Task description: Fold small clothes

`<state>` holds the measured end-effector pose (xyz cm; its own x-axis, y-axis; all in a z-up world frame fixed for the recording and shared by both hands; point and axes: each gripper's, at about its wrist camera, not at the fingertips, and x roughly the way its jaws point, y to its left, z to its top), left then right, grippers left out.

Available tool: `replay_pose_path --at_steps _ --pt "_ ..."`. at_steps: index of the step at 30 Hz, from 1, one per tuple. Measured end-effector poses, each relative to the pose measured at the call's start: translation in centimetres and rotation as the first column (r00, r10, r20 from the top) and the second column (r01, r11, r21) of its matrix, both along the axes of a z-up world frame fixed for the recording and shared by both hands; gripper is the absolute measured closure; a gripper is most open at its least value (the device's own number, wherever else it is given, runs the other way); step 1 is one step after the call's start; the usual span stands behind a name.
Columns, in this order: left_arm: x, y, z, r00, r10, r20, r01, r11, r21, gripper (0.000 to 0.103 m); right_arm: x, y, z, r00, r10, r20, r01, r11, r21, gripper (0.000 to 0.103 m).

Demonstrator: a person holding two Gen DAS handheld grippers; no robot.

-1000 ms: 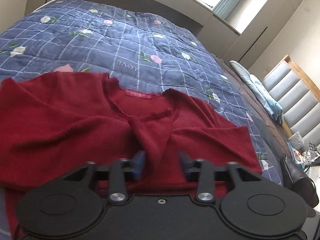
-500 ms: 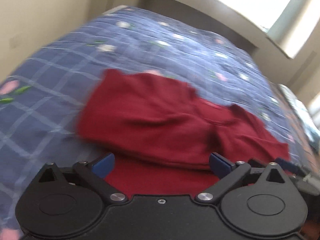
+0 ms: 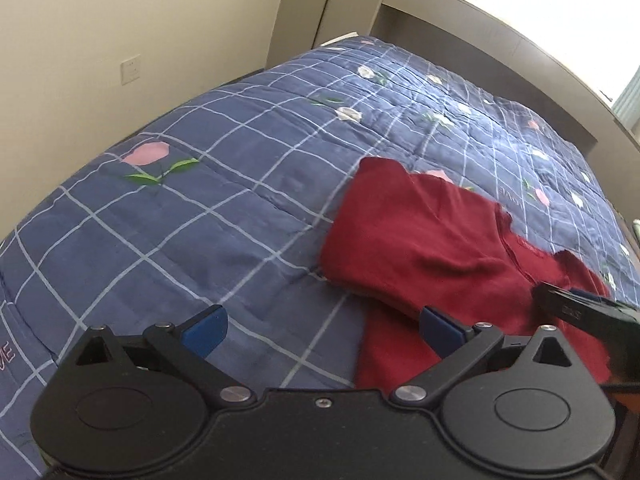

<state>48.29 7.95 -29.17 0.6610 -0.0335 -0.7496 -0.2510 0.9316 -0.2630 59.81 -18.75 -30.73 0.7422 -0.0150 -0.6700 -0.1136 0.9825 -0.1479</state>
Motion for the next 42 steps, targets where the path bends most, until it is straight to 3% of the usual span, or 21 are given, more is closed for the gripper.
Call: replay_pose_path --at_steps 3,7,14,19,21,24,27,28,30,31,32,36,40,42 --pt "0.5 0.0 -0.2 1.0 -0.019 0.002 0.018 1.0 0.01 0.001 -0.4 -1.3 2.0 0.999 0.004 0.041 -0.006 0.999 0.048 0.096" --pt "1.1 -0.7 -0.9 0.995 -0.101 0.01 0.1 0.993 0.068 0.001 -0.7 -2.6 6.9 0.987 0.033 0.155 -0.054 0.99 0.13 0.097" --pt "3.6 -3.4 -3.2 0.978 -0.208 -0.006 0.204 0.955 0.216 0.004 -0.6 -3.5 14.3 0.937 0.059 0.344 -0.124 0.978 0.17 0.097" --pt "5.6 -4.0 -2.7 0.979 -0.197 0.056 0.179 0.954 0.241 0.006 -0.4 -3.6 16.2 0.919 0.074 0.388 -0.147 0.976 0.161 0.098" --pt "6.4 -4.2 -2.6 0.98 -0.189 0.054 0.169 0.951 0.258 0.01 -0.4 -3.6 16.4 0.915 0.076 0.395 -0.148 0.977 0.156 0.098" --pt "7.0 -4.1 -2.5 0.977 -0.208 0.054 0.189 0.952 0.24 0.024 -0.3 -3.7 15.8 0.922 0.079 0.378 -0.145 0.978 0.15 0.098" --pt "6.9 -4.2 -2.5 0.974 -0.222 0.045 0.205 0.948 0.245 0.026 -0.2 -4.2 14.3 0.946 0.064 0.318 -0.123 0.978 0.168 0.098" --pt "6.8 -4.2 -2.7 0.973 -0.226 0.038 0.21 0.946 0.247 0.026 -0.2 -4.3 13.6 0.955 0.058 0.291 -0.112 0.979 0.173 0.093" --pt "6.6 -4.0 -3.2 0.975 -0.224 0.014 0.214 0.947 0.241 0.026 0.3 -4.7 11.8 0.976 0.04 0.214 -0.08 0.98 0.181 0.069" --pt "6.5 -3.8 -3.5 0.976 -0.219 0.003 0.212 0.949 0.234 0.026 0.5 -4.8 10.9 0.982 0.039 0.183 -0.072 0.981 0.18 0.048" --pt "6.4 -3.6 -3.7 0.977 -0.212 -0.001 0.207 0.952 0.227 0.026 0.8 -4.7 9.9 0.987 0.045 0.152 -0.071 0.983 0.171 0.041" --pt "6.0 -2.9 -3.9 0.984 -0.176 0.008 0.172 0.968 0.185 0.028 2.2 -2.8 6.3 0.992 0.106 0.065 -0.111 0.99 0.09 0.038" --pt "6.0 -2.9 -3.7 0.984 -0.178 0.029 0.173 0.977 0.121 0.06 4.2 -0.2 3.3 0.99 0.14 0.018 -0.139 0.99 -0.005 0.038" --pt "6.0 -3.3 -3.6 0.984 -0.176 0.03 0.171 0.977 0.128 0.065 5.6 0.4 2.1 0.99 0.139 0.0 -0.139 0.99 -0.018 0.04"
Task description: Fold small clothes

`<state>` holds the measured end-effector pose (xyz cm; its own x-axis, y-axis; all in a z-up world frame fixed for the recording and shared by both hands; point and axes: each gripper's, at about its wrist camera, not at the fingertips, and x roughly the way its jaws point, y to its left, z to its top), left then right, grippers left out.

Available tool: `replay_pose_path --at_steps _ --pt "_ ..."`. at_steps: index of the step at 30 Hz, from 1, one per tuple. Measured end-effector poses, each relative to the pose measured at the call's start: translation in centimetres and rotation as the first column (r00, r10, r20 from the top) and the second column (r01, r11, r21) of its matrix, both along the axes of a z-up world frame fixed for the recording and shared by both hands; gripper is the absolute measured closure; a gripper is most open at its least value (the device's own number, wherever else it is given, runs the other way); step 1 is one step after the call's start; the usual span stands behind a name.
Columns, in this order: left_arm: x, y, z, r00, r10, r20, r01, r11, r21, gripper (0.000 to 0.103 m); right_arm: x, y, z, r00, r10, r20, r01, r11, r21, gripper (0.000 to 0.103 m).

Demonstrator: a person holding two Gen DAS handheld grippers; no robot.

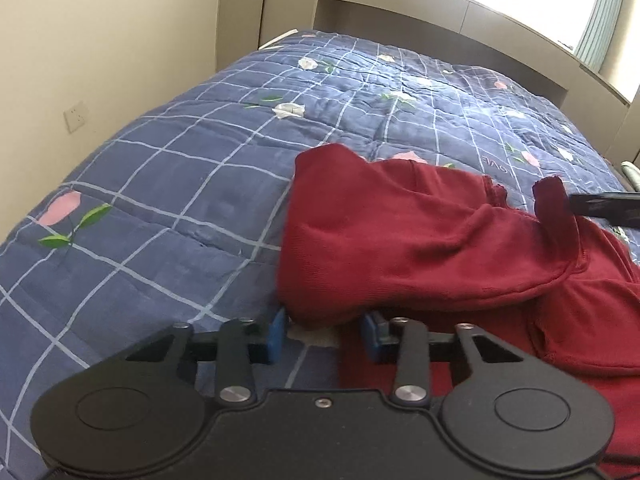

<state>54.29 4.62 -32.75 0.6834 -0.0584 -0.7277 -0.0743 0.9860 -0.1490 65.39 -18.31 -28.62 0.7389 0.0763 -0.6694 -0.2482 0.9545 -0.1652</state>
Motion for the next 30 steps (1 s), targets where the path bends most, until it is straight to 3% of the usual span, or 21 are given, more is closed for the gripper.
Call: replay_pose_path --at_steps 3,4,5,9,10,13,19,22,25,27,28,30 --pt "0.0 0.0 0.3 1.0 0.019 -0.001 -0.019 1.0 -0.005 0.076 1.5 -0.2 -0.9 0.999 -0.035 -0.022 0.035 0.999 -0.002 0.067" --pt "-0.1 0.2 0.4 0.999 0.037 -0.002 -0.037 0.999 0.001 0.086 1.7 -0.7 -0.8 0.998 -0.05 -0.03 0.05 0.999 0.017 0.093" --pt "-0.1 0.7 0.5 0.998 0.055 -0.004 -0.055 0.999 -0.002 0.088 1.6 -1.4 -0.6 0.997 -0.067 -0.036 0.069 0.996 0.051 0.098" --pt "-0.4 2.6 1.2 0.993 0.115 0.034 -0.113 0.992 -0.052 0.095 -0.7 -3.8 1.4 0.993 -0.109 0.042 0.104 0.989 0.106 0.098" --pt "-0.5 3.0 1.4 0.99 0.131 0.043 -0.128 0.99 -0.065 0.101 -1.4 -4.5 1.9 0.991 -0.12 0.054 0.112 0.985 0.131 0.098" --pt "-0.5 3.8 1.6 0.987 0.157 0.048 -0.151 0.983 -0.104 0.101 -4.7 -5.7 3.0 0.984 -0.16 0.085 0.143 0.975 0.171 0.098" --pt "-0.9 3.7 1.2 0.98 0.196 0.041 -0.19 0.974 -0.12 0.102 -10.1 -6.2 0.3 0.967 -0.252 0.019 0.244 0.951 0.189 0.098" --pt "-1.2 3.4 1.4 0.978 0.2 0.052 -0.193 0.974 -0.122 0.102 -11.3 -6.7 -1.2 0.958 -0.287 -0.026 0.286 0.938 0.193 0.098" --pt "-0.9 3.2 0.9 0.985 0.171 0.011 -0.169 0.98 -0.109 0.101 -11.3 -7.4 -1.8 0.959 -0.281 -0.046 0.284 0.933 0.221 0.098" --pt "-0.9 3.4 0.5 0.989 0.145 -0.018 -0.146 0.982 -0.123 0.1 -11.0 -7.7 -1.8 0.964 -0.258 -0.059 0.264 0.939 0.221 0.097" --pt "-1.1 3.5 0.6 0.99 0.138 -0.021 -0.139 0.982 -0.13 0.096 -11.1 -7.8 -1.7 0.965 -0.257 -0.059 0.264 0.937 0.228 0.092" --pt "-1.7 3.7 1.0 0.991 0.131 -0.014 -0.131 0.982 -0.136 0.078 -11.2 -8.2 -1.3 0.966 -0.255 -0.05 0.26 0.936 0.235 0.079"
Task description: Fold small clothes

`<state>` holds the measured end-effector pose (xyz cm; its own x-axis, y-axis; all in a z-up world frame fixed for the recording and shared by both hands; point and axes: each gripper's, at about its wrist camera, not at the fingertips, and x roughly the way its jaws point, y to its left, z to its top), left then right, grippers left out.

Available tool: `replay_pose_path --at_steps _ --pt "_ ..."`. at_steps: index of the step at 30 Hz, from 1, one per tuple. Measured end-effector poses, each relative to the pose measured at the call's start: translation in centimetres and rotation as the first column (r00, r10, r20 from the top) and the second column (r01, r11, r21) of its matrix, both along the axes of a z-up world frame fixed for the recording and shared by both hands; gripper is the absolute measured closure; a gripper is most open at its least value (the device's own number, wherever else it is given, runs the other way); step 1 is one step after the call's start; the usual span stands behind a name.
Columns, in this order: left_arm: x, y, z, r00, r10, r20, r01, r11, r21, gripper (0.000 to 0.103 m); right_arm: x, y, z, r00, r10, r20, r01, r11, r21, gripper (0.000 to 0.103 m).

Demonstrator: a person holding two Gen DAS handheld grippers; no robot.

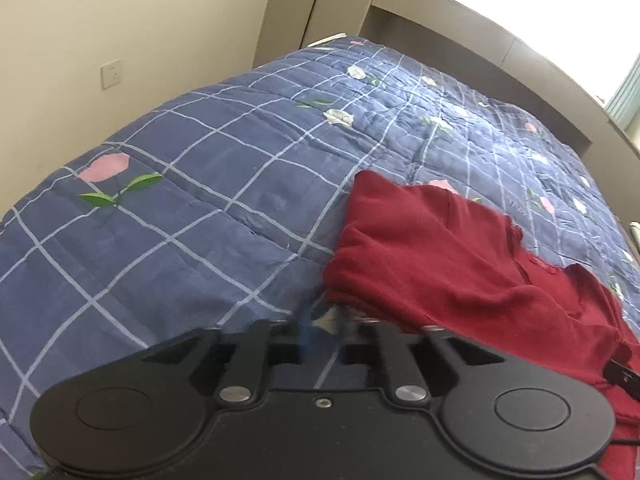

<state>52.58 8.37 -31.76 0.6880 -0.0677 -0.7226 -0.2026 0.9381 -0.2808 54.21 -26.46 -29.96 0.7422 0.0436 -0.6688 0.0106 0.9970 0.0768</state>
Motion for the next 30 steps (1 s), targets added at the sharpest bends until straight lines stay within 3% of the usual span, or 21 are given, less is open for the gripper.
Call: replay_pose_path --at_steps 2,3,7,10,12,13,15,16,23,27,28,30 --pt "-0.7 0.2 0.5 1.0 0.0 0.006 0.0 1.0 0.005 0.056 -0.1 -0.4 0.3 1.0 -0.004 0.011 0.004 1.0 0.007 0.055" --pt "-1.2 0.3 0.8 1.0 -0.005 0.01 0.005 1.0 0.003 0.05 -0.2 -0.6 0.4 1.0 -0.012 0.015 0.012 1.0 0.009 0.052" --pt "-1.8 0.7 1.8 0.999 0.003 0.04 -0.003 1.0 -0.014 0.021 0.5 -1.6 0.5 0.999 -0.044 0.01 0.044 0.999 0.013 0.051" --pt "-0.6 1.3 1.5 0.999 0.017 0.045 -0.013 0.997 -0.081 0.016 1.4 -2.2 -0.3 0.998 -0.049 -0.031 0.05 0.998 0.033 0.055" --pt "0.9 1.7 0.8 0.999 0.038 0.013 -0.037 0.992 -0.123 0.021 1.9 -2.6 -0.8 0.996 -0.064 -0.06 0.067 0.996 0.051 0.07" --pt "1.7 1.9 0.4 0.999 0.043 0.002 -0.042 0.989 -0.142 0.031 2.0 -2.7 -1.0 0.995 -0.068 -0.068 0.072 0.996 0.051 0.085" --pt "3.3 1.8 -0.4 0.998 0.015 -0.053 -0.025 0.984 -0.176 0.063 2.0 -3.0 -1.1 0.995 -0.072 -0.07 0.075 0.996 0.046 0.092" --pt "3.9 1.7 -0.6 0.997 -0.009 -0.074 -0.006 0.98 -0.197 0.091 1.8 -3.1 -1.0 0.996 -0.071 -0.062 0.074 0.996 0.04 0.096" --pt "2.9 0.6 1.3 1.0 -0.004 0.023 0.006 0.994 -0.113 0.095 1.6 -2.4 -0.2 0.999 -0.045 -0.029 0.044 0.999 -0.03 0.1" --pt "3.2 0.3 -0.3 1.0 -0.003 -0.022 0.001 0.997 -0.071 0.094 1.9 -2.0 -1.2 0.997 -0.036 -0.073 0.033 0.998 -0.047 0.1" --pt "3.3 0.5 -0.7 0.999 0.0 -0.037 -0.003 0.997 -0.08 0.092 1.7 -2.1 -1.2 0.997 -0.038 -0.071 0.035 0.998 -0.046 0.099" --pt "3.2 0.7 -0.8 0.999 0.002 -0.037 -0.005 0.996 -0.088 0.083 0.9 -2.2 -1.0 0.997 -0.049 -0.067 0.045 0.997 -0.061 0.087"
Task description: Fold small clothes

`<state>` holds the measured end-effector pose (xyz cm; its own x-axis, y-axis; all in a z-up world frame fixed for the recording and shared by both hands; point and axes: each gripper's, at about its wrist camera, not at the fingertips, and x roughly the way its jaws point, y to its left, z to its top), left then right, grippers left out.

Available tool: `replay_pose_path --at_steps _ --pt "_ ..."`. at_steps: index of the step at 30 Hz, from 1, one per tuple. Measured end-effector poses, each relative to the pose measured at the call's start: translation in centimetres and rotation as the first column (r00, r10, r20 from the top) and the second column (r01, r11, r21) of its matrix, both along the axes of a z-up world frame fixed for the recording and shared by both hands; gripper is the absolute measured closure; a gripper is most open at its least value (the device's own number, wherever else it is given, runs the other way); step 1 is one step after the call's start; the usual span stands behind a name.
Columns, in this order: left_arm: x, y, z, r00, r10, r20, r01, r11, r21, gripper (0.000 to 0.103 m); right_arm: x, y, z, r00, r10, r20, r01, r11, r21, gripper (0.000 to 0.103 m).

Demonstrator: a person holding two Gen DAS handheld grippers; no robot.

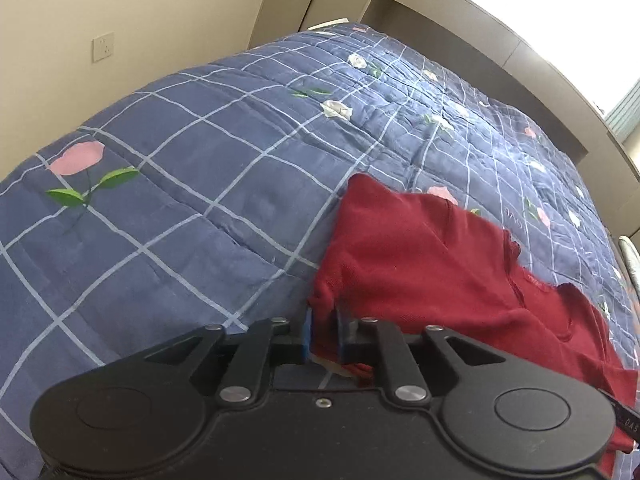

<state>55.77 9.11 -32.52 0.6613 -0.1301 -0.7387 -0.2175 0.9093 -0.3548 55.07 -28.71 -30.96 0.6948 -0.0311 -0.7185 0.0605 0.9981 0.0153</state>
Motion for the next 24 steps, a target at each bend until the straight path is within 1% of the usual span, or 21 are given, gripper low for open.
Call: replay_pose_path --at_steps 1,2,3,4,5,6,7,8,9,10,13,16,20,22,24 --pt "-0.1 0.1 0.2 1.0 0.003 0.005 -0.003 1.0 0.007 0.073 -0.5 -0.2 0.1 1.0 -0.004 0.002 0.004 1.0 -0.005 0.076" --pt "-0.3 0.2 0.3 1.0 0.005 0.008 -0.005 1.0 0.008 0.059 -1.2 -0.5 0.3 1.0 -0.005 0.004 0.005 1.0 -0.005 0.071" --pt "-0.5 0.4 0.5 1.0 0.001 0.003 -0.001 1.0 -0.002 0.051 -2.0 -0.8 0.5 1.0 0.001 0.006 -0.001 1.0 0.004 0.061" --pt "-0.7 0.5 0.7 1.0 0.0 0.002 0.0 1.0 -0.013 0.035 -2.8 -1.2 0.8 1.0 0.006 0.006 -0.006 1.0 0.011 0.05" --pt "-1.1 0.6 0.9 1.0 0.006 0.005 -0.006 1.0 -0.017 0.027 -3.7 -1.5 1.1 1.0 0.008 0.003 -0.008 1.0 0.013 0.039" --pt "-1.6 0.6 1.2 1.0 0.008 0.009 -0.008 1.0 -0.013 0.025 -4.6 -1.9 1.3 1.0 0.007 0.001 -0.007 1.0 0.016 0.034" --pt "-2.1 0.6 1.5 1.0 0.002 0.01 -0.001 1.0 -0.01 0.022 -5.8 -2.3 1.7 1.0 0.005 -0.002 -0.005 1.0 0.022 0.025" --pt "-2.6 0.6 1.8 1.0 -0.009 0.006 0.009 1.0 -0.01 0.017 -6.9 -2.8 2.1 1.0 0.002 -0.007 -0.002 1.0 0.028 0.021" --pt "-3.3 0.4 2.0 1.0 -0.016 0.001 0.016 1.0 -0.009 0.014 -7.9 -3.1 2.3 1.0 0.001 -0.012 -0.001 0.999 0.034 0.013" --pt "-4.0 0.3 2.2 1.0 -0.018 -0.005 0.018 1.0 -0.006 0.009 -9.0 -3.5 2.6 1.0 0.001 -0.018 0.0 0.999 0.043 0.007" --pt "-6.7 -0.2 2.8 0.999 -0.037 -0.019 0.038 0.999 0.019 0.005 -12.5 -4.5 3.2 0.999 -0.007 -0.039 0.01 0.998 0.064 0.0" --pt "-9.6 -0.9 3.1 0.997 -0.064 -0.052 0.067 0.997 0.049 0.001 -15.9 -5.0 3.1 0.997 -0.01 -0.077 0.016 0.996 0.084 0.0" --pt "-14.0 -2.0 2.9 0.99 -0.101 -0.098 0.109 0.991 0.08 0.001 -20.4 -5.0 2.5 0.991 -0.006 -0.133 0.023 0.992 0.125 0.0" --pt "-16.4 -2.5 2.7 0.986 -0.113 -0.12 0.122 0.989 0.077 0.001 -22.4 -4.9 2.0 0.986 0.007 -0.169 0.017 0.99 0.139 0.0" --pt "-18.5 -2.8 2.4 0.983 -0.123 -0.138 0.132 0.99 0.057 0.001 -24.4 -4.8 1.3 0.979 0.015 -0.202 0.02 0.985 0.17 0.0"
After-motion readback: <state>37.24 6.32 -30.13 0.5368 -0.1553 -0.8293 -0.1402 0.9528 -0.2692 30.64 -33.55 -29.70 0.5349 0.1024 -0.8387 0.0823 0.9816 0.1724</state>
